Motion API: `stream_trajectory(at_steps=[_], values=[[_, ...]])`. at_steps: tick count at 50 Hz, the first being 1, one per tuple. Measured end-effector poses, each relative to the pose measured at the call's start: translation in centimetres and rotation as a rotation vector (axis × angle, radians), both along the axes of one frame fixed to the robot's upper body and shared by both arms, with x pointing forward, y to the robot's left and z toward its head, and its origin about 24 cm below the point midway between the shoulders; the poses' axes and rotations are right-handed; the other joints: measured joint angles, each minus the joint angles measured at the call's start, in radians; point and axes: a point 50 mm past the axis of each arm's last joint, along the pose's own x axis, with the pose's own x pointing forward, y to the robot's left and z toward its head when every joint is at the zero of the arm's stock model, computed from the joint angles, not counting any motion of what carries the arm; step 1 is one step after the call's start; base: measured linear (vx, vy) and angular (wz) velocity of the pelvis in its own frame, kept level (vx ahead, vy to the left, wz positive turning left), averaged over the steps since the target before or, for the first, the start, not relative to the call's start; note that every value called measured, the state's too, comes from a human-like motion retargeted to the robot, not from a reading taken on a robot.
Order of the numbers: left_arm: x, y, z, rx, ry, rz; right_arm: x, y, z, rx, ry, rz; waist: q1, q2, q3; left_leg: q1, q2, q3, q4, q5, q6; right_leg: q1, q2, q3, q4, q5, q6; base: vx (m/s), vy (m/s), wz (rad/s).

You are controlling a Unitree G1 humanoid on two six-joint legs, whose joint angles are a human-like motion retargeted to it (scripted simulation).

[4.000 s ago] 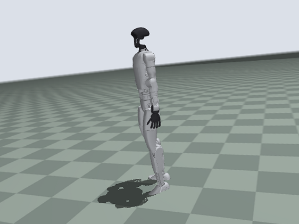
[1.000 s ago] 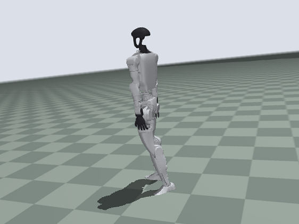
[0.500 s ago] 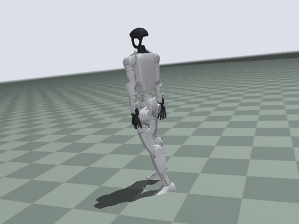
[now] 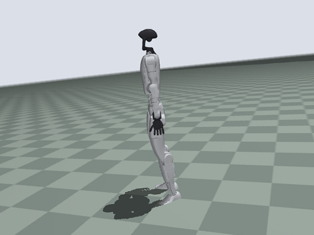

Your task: Upper body actions

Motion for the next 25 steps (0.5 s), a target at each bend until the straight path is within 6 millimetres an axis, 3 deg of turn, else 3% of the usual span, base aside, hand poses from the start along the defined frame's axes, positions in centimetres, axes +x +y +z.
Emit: stream_trajectory(at_steps=[6, 13, 25], values=[[-0.6, 0.9, 0.1, 0.02, 0.008, 0.013, 0.0, 0.0, 0.0, 0.026, -0.006, 0.002, 0.103, -0.042, 0.018, -0.002, -0.041, -0.092, 0.004, 0.018, 0.01, 0.067, -0.019, -0.1, -0.018, -0.012, 0.004, 0.15, 0.18, 0.83], [-2.5, 2.0, 0.4, 0.052, 0.072, 0.14, 1.6, 0.3, 0.0, 0.048, -0.059, 0.048, 0.193, -0.068, 0.042, 0.0, -0.063, -0.154, 0.004, 0.032, 0.014, 0.116, -0.022, -0.169, -0.032, -0.022, 0.01, 0.05, 0.06, 0.46], [-5.5, 3.0, 1.1, 0.065, 0.139, 0.204, 3.1, 1.0, -0.1, 0.075, -0.105, 0.15, 0.16, -0.075, 0.025, 0.0, -0.055, -0.144, 0.004, 0.017, 0.016, 0.103, -0.012, -0.159, -0.034, -0.018, 0.012, 0.0, -0.04, -0.06]])
